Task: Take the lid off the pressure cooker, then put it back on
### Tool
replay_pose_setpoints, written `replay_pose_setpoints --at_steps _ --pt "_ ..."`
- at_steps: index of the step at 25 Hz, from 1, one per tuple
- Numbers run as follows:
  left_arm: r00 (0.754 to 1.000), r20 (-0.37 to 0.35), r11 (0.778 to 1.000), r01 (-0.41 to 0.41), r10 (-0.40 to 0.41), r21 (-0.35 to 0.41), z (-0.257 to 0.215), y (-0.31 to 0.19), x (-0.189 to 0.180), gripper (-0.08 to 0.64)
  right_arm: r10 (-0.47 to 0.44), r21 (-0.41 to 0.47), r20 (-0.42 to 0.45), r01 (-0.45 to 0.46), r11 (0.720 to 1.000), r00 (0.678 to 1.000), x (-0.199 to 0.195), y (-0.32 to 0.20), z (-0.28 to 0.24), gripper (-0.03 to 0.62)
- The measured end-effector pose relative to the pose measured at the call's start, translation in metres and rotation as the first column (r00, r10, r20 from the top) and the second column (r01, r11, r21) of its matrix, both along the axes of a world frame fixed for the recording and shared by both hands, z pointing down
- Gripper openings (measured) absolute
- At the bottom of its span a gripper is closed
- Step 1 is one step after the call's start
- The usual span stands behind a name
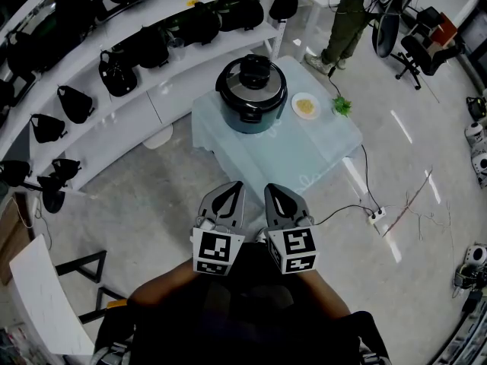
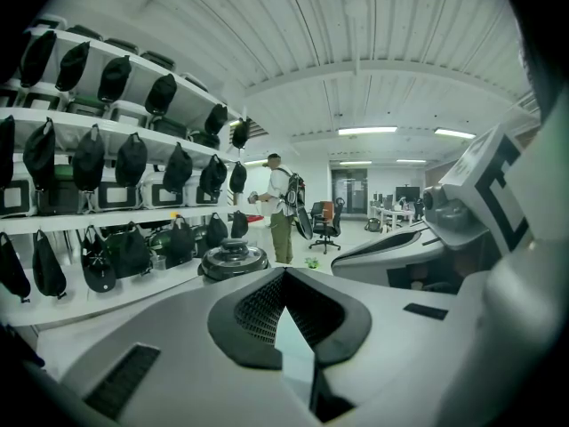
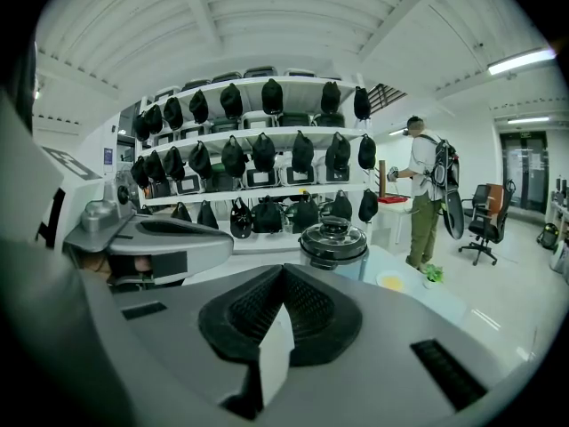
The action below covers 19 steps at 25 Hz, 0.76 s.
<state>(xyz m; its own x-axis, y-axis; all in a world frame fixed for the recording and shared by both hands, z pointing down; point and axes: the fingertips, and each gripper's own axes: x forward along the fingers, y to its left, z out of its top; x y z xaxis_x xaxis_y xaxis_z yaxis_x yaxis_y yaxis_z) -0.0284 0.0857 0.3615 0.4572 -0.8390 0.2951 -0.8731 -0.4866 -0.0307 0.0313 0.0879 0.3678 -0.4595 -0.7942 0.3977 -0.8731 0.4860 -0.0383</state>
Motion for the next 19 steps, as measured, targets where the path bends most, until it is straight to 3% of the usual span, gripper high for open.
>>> replay_pose_setpoints --at_steps 13,19 --pt "1.0 0.022 1.0 -0.001 0.001 -0.002 -0.0011 0.0023 -0.0052 0.008 0.004 0.002 0.0 -0.004 1.0 1.0 -0.0041 0.0027 -0.0004 0.017" --pt "1.0 -0.01 1.0 -0.007 0.007 0.009 -0.0014 0.003 -0.0058 0.008 0.003 0.001 -0.003 -0.003 1.0 1.0 -0.0072 0.0034 0.0003 0.017"
